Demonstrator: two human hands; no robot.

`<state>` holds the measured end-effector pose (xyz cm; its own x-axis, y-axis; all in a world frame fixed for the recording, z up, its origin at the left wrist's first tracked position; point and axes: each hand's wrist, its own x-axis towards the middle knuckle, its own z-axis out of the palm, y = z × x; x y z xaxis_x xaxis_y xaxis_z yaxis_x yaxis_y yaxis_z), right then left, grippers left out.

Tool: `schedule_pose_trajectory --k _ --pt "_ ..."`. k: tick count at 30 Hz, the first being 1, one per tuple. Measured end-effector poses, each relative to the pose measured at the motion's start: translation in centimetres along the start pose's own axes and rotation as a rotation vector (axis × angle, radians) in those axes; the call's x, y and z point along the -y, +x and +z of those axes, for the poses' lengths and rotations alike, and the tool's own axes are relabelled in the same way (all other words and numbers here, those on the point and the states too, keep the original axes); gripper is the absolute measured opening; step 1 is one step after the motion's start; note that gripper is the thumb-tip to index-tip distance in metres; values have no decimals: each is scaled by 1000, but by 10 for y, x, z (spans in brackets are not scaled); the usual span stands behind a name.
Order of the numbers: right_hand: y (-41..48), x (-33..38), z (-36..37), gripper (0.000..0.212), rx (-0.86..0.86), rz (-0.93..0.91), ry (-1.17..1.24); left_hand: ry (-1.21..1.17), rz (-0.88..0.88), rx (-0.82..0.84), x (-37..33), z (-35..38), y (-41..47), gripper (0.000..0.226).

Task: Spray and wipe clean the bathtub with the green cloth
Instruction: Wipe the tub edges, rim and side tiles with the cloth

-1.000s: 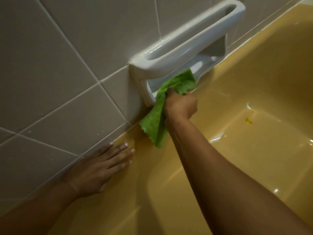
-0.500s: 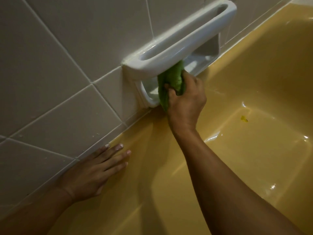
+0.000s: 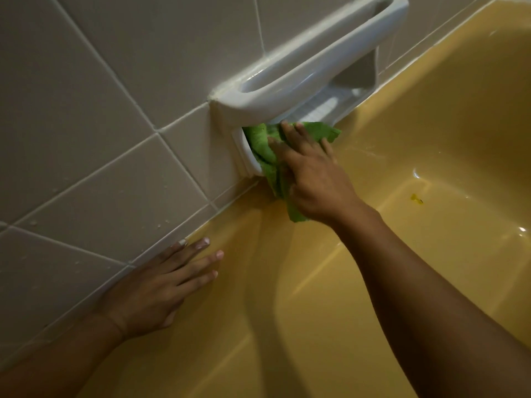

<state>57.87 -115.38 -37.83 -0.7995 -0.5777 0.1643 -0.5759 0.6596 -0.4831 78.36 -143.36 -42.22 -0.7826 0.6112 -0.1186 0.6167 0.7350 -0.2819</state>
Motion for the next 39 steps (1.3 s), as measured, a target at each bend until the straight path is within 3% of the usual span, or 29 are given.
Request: schedule_pose_trajectory --k 5,8,11,15,20,23,25,27,32,36,39 --pt "4 -5 -10 64 -91 78 103 -16 -8 -22 0 2 0 60" --pt "-4 9 -2 48 -249 -1 283 -11 -8 -28 0 2 -1 60" --pt "2 5 2 42 -184 -126 173 -2 1 -19 0 2 -1 61" --pt "13 3 9 39 -184 -47 70 -20 1 -36 1 3 0 60" --pt "-29 34 38 45 -579 -5 400 -33 -4 -41 1 4 -1 60" --pt "-49 55 47 42 -833 11 403 -45 -8 -54 1 4 -3 58" --pt "-47 72 47 33 -902 -106 328 -47 -8 -66 1 6 -4 57" --pt "-30 83 46 29 -878 -218 220 -52 2 -88 2 8 -5 57" --pt "-14 65 80 34 -755 -227 -54 -53 -10 -98 1 10 -6 55" --pt "-36 32 109 35 -618 -132 -172 -50 -18 -97 -2 8 -7 53" --pt "-26 25 105 28 -642 0 -212 -50 -15 -100 -1 8 -7 53"
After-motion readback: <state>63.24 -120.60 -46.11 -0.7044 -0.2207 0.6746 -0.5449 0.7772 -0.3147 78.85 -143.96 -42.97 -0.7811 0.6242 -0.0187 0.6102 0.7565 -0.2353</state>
